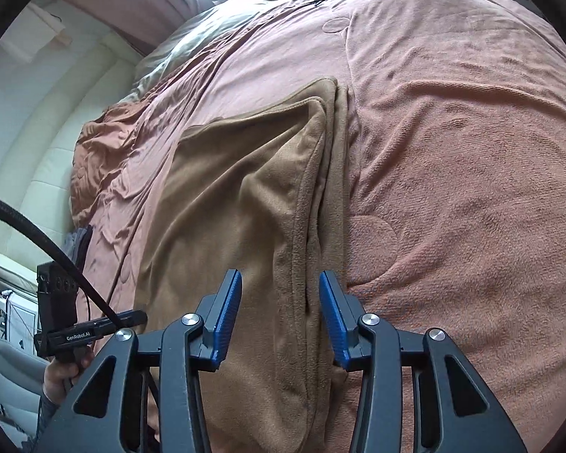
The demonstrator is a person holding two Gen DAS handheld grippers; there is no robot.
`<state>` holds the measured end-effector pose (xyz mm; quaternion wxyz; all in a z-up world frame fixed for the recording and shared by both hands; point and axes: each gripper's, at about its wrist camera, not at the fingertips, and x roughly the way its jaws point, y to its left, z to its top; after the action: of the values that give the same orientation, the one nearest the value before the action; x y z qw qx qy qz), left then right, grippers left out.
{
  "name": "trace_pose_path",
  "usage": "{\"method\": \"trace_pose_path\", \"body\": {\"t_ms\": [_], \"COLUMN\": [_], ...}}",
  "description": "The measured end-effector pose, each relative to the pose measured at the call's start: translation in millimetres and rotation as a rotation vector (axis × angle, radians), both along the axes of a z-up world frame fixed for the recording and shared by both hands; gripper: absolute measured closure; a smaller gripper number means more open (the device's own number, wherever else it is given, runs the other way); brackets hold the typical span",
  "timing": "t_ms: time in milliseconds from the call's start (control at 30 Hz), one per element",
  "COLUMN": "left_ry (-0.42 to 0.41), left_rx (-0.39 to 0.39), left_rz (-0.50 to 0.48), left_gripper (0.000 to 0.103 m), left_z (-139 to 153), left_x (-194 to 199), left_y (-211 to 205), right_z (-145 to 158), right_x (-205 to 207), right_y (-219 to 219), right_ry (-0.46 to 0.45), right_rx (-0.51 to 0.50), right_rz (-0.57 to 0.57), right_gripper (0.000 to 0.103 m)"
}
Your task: Fold small clothes
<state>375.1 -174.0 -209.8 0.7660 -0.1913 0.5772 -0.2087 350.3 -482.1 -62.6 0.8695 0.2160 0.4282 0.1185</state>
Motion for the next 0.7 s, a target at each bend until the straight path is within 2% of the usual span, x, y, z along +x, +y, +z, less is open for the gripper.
{"method": "trace_pose_path", "body": {"t_ms": [133, 267, 333, 400, 500, 700], "left_ry": [0.003, 0.001, -0.001, -0.001, 0.001, 0.011], "left_rx": [-0.002, 0.003, 0.006, 0.008, 0.012, 0.000], "left_rz": [0.006, 0.009, 0.009, 0.010, 0.010, 0.006], "left_gripper": [0.069, 0.069, 0.069, 0.069, 0.069, 0.069], "left_z": [-1, 0, -1, -1, 1, 3], "left_x": [-2, -2, -3, -4, -5, -3], "left_y": [-2, -4, -5, -6, -7, -1], "right_z": [-8, -15, -17, -18, -15, -10], "right_x": [1, -1, -2, -3, -8, -21], "right_y": [4, 2, 1, 0, -1, 1], "right_ry": [0.028, 0.045, 0.043, 0.045, 0.028, 0.032], "right_rx": [-0.027, 0.003, 0.021, 0.022, 0.013, -0.039], "right_rz": [-0.011, -0.023, -0.017, -0.020, -0.039, -0.073], "right_gripper": [0.063, 0.063, 0.074, 0.094, 0.099, 0.100]}}
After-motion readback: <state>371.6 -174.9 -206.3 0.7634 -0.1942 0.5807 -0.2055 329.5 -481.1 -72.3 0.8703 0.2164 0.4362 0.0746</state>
